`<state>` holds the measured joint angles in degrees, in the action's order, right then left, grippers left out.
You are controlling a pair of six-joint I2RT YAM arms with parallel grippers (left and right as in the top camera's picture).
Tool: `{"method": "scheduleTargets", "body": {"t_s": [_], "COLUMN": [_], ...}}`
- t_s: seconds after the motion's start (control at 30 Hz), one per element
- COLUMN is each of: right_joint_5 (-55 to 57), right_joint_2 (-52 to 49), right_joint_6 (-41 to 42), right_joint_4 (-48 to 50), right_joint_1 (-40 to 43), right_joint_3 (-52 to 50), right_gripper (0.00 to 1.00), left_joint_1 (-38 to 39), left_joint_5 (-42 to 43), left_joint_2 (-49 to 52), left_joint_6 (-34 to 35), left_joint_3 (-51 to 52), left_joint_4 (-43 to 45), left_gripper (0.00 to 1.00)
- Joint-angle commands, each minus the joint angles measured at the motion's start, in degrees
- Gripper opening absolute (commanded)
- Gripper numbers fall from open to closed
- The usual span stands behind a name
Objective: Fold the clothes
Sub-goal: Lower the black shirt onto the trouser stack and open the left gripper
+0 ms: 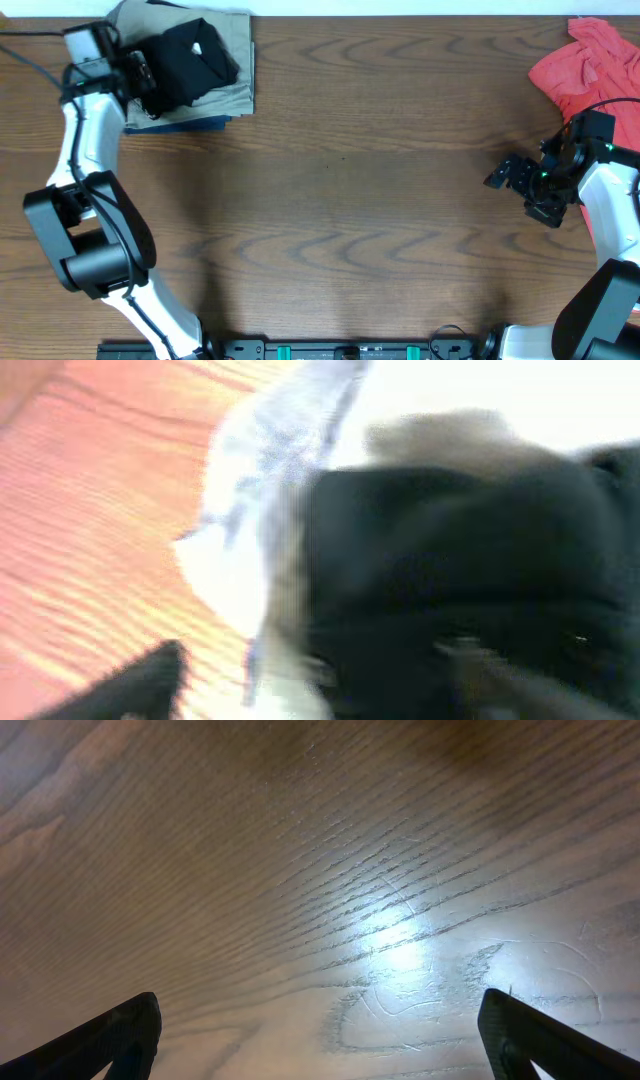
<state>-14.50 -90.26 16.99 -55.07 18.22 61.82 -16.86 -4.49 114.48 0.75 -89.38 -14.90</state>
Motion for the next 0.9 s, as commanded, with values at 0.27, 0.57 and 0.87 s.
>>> {"method": "scheduleTargets", "body": {"t_s": [0.27,0.57,0.87], "right_joint_5": [0.2,0.2,0.2], "right_joint_2": [0.3,0.3,0.3], "right_joint_6": [0.3,0.3,0.3], "right_joint_4": [0.0,0.0,0.0], "right_joint_1": [0.2,0.2,0.2], "right_joint_3": [0.9,0.9,0.9], "right_gripper": [0.99,0.99,0.99], "left_joint_1": [4.8,9.4,10.3], "left_joint_5": [6.3,8.6,8.6], "left_joint_2": [-8.3,-3.7,10.9], "left_joint_6": [1.0,2.7,3.7], "left_joint_3": [-1.6,-1.6,-1.6], "left_joint_4": [2.2,5.0,9.3], "left_gripper": [0.94,0.06,0.07]}}
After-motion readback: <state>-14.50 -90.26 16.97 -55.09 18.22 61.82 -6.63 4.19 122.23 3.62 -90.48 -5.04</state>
